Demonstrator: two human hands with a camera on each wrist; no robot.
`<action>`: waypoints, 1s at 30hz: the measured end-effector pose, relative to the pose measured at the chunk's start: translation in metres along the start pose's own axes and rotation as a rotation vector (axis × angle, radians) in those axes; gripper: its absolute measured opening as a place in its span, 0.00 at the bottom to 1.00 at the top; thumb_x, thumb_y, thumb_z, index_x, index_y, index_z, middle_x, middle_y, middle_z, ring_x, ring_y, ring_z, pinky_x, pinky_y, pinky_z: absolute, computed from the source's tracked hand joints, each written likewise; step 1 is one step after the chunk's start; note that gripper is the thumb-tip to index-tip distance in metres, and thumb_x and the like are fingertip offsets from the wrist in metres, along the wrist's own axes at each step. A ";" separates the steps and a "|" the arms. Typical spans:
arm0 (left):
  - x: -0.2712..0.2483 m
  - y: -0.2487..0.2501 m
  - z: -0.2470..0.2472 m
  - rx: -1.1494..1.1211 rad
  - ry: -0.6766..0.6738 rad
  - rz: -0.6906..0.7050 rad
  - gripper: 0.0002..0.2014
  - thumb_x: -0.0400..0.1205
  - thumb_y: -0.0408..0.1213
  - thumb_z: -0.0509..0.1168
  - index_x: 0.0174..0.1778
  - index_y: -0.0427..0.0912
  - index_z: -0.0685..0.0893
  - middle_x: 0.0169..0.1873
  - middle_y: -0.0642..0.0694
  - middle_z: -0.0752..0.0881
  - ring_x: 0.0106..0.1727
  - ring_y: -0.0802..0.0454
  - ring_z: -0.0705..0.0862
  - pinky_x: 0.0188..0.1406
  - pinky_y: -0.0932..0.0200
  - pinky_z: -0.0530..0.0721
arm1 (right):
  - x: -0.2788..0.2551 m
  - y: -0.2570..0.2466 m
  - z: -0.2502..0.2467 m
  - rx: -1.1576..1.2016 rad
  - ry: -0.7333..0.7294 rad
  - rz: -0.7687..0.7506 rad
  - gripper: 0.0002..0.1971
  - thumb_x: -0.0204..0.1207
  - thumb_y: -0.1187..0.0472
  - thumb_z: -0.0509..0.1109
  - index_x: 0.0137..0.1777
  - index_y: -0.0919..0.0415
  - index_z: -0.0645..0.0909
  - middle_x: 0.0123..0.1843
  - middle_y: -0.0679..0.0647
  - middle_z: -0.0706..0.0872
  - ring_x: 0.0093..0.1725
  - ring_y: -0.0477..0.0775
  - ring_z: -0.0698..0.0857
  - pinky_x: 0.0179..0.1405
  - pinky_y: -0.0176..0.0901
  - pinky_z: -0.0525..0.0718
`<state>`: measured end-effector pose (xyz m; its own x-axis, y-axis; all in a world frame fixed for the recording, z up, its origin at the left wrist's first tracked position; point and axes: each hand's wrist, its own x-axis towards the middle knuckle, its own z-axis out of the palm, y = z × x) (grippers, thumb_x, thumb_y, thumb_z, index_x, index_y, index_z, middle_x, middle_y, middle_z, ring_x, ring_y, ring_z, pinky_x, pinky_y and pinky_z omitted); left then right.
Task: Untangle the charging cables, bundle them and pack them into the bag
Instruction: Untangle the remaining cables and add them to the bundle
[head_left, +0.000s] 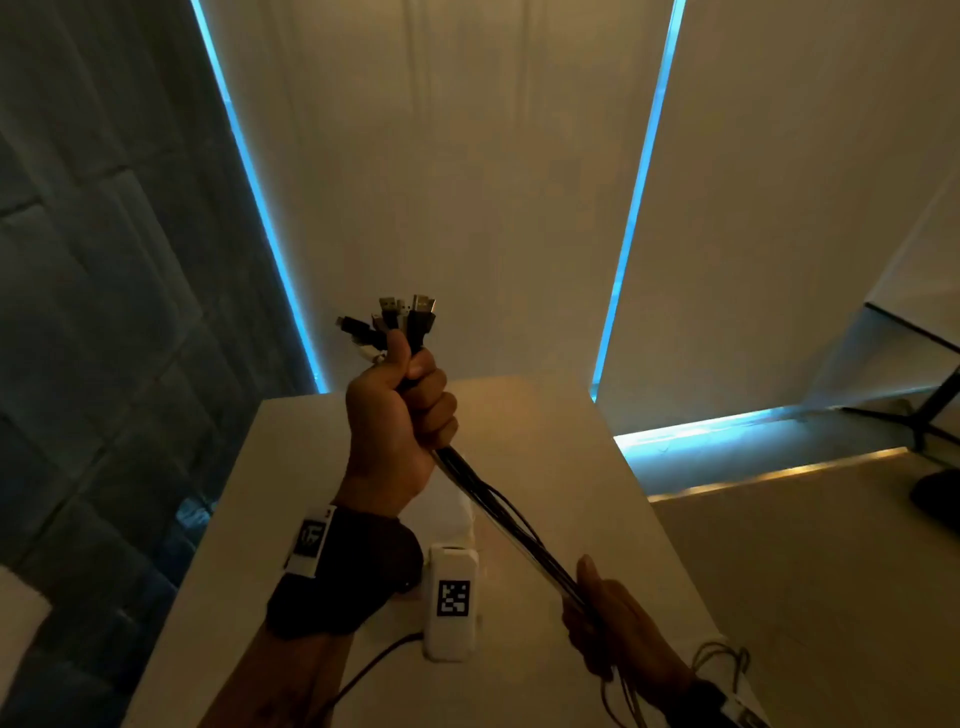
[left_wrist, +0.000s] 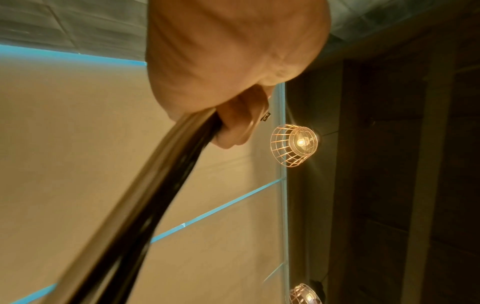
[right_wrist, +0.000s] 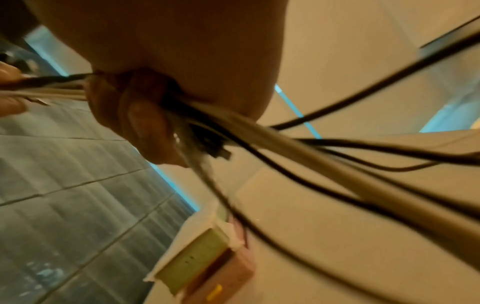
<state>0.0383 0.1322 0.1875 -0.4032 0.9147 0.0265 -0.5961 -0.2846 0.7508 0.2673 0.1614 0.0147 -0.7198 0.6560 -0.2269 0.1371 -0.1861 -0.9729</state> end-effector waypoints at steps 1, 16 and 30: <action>0.001 -0.004 0.003 0.004 -0.006 -0.016 0.24 0.86 0.53 0.49 0.25 0.48 0.68 0.15 0.55 0.61 0.14 0.60 0.56 0.16 0.68 0.52 | -0.006 0.007 -0.007 -0.013 0.015 0.047 0.35 0.69 0.23 0.52 0.21 0.55 0.67 0.20 0.53 0.66 0.18 0.51 0.67 0.21 0.40 0.68; -0.006 -0.027 0.060 0.242 -0.267 0.017 0.13 0.87 0.40 0.53 0.47 0.38 0.80 0.30 0.50 0.75 0.31 0.56 0.73 0.30 0.63 0.74 | 0.017 -0.139 0.034 -0.127 -0.018 -0.429 0.17 0.79 0.45 0.59 0.48 0.58 0.79 0.36 0.46 0.84 0.36 0.49 0.84 0.40 0.44 0.84; 0.006 -0.022 0.053 0.169 -0.005 0.016 0.22 0.88 0.53 0.47 0.30 0.47 0.69 0.16 0.56 0.64 0.14 0.60 0.58 0.13 0.71 0.56 | -0.036 -0.002 -0.040 -0.125 0.074 0.032 0.22 0.61 0.34 0.68 0.26 0.51 0.67 0.21 0.47 0.67 0.18 0.44 0.64 0.18 0.34 0.63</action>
<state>0.0860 0.1588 0.2061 -0.4078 0.9121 0.0427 -0.4642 -0.2474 0.8505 0.3202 0.1668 0.0231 -0.6626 0.7039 -0.2559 0.2461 -0.1180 -0.9620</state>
